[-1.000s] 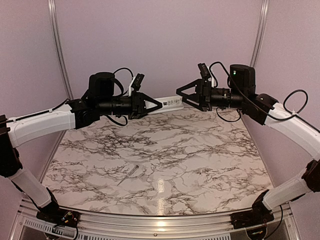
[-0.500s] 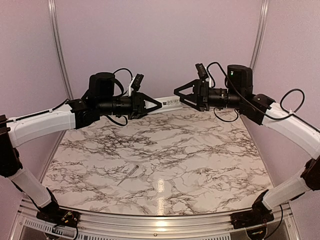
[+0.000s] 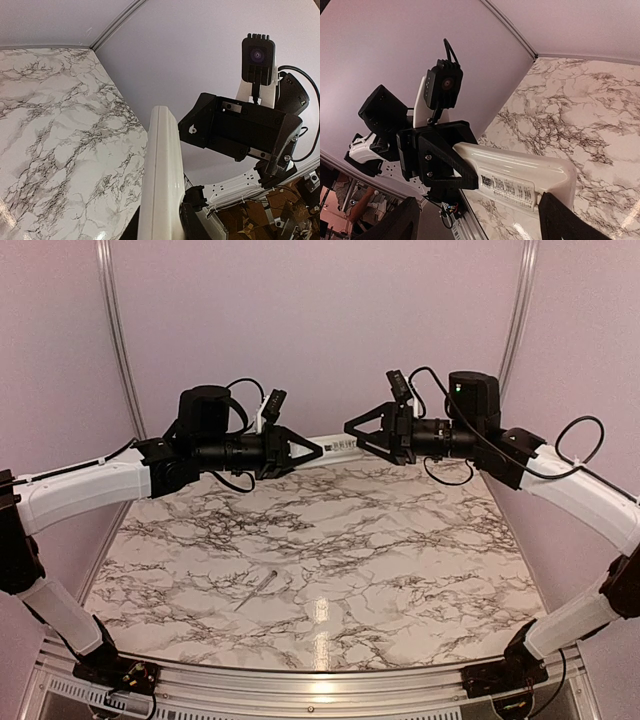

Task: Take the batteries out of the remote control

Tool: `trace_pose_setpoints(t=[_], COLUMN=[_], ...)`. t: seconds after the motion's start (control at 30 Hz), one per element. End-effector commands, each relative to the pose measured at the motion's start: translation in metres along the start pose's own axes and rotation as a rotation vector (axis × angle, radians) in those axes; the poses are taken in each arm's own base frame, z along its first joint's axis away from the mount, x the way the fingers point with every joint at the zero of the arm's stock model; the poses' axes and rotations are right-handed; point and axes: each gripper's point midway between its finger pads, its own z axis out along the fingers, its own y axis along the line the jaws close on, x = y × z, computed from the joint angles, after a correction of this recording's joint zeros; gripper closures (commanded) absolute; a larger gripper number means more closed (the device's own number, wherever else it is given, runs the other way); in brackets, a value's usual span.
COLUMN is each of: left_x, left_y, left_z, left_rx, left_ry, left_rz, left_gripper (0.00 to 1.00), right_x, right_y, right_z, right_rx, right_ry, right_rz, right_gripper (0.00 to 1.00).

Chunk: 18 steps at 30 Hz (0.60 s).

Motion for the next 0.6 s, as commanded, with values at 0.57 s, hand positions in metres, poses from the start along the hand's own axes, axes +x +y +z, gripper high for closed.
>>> trace_pose_setpoints(t=[0.57], left_x=[-0.004], left_y=[-0.047], left_z=[-0.004], left_rx=[0.168], left_ry=[0.004], left_rz=[0.081], left_gripper=[1.0], right_x=[0.008], right_y=[-0.019], right_z=[0.02], right_rx=[0.083], right_ry=[0.052], right_rz=[0.01], right_gripper=[0.19])
